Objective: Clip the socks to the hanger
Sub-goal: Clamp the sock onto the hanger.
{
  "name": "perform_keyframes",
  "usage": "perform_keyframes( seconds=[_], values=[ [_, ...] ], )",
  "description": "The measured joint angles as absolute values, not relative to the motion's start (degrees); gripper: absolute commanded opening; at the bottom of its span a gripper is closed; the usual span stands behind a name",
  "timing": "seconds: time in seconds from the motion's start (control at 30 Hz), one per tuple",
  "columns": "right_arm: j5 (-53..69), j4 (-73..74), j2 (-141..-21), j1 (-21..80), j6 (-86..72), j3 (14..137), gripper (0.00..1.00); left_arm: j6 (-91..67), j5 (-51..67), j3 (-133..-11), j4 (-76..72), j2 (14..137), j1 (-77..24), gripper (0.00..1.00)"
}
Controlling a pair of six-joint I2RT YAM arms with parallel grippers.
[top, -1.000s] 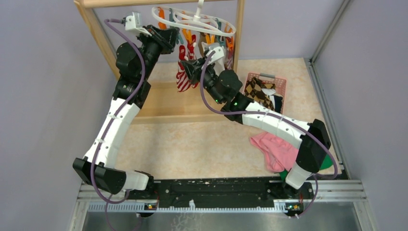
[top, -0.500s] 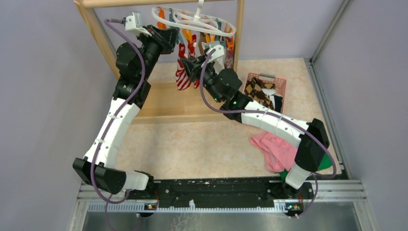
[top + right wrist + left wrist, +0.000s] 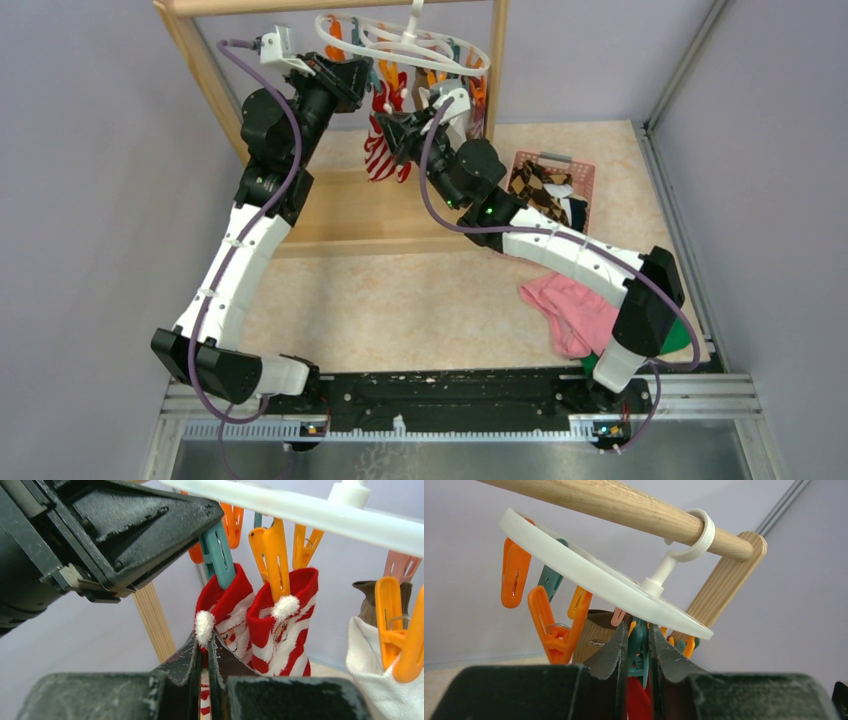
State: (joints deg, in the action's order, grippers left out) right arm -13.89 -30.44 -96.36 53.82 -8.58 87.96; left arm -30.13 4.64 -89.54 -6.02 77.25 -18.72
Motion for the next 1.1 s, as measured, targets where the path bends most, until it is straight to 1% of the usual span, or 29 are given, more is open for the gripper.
perform_keyframes(
  seconds=[0.27, 0.37, 0.4, 0.43, 0.47, 0.57, 0.83, 0.93, 1.03, 1.1],
  values=[
    [-13.6, -30.6, -96.4, 53.8, -8.3, 89.4, 0.00, -30.1, 4.6, -89.5, -6.0, 77.2, -18.8, 0.15],
    [-13.5, -30.5, -96.5, 53.8, -8.1, 89.8, 0.00, -30.1, 4.6, -89.4, -6.0, 77.1, -18.8, 0.18],
    [-13.5, -30.5, -96.5, 53.8, -8.1, 89.9, 0.00, -30.1, 4.6, -89.4, -6.0, 77.1, -18.9, 0.20],
    [-13.4, -30.5, -96.5, 53.8, -8.1, 90.1, 0.00, -30.1, 4.6, -89.4, -6.0, 77.1, -18.9, 0.27],
    [-13.4, -30.5, -96.5, 53.8, -8.0, 90.1, 0.00, -30.1, 4.7, -89.4, -6.0, 77.1, -18.9, 0.31],
    [-13.4, -30.5, -96.5, 53.8, -8.0, 90.1, 0.00, -30.3, 4.7, -89.4, -6.0, 77.1, -18.9, 0.39],
    [-13.5, -30.5, -96.5, 53.8, -8.0, 90.1, 0.00, -30.7, 5.2, -89.3, -6.0, 77.0, -19.0, 0.45],
    [-13.5, -30.6, -96.5, 53.8, -7.9, 90.1, 0.00, -30.7, 5.4, -89.3, -6.1, 76.9, -19.0, 0.55],
    [-13.4, -30.8, -96.5, 53.7, -8.0, 89.9, 0.00, -30.8, 6.2, -88.2, -6.4, 76.2, -19.0, 0.70],
    [-13.4, -31.5, -96.3, 53.5, -8.0, 89.1, 0.00, -31.0, 7.2, -87.8, -6.5, 75.7, -19.2, 0.77]
  ],
)
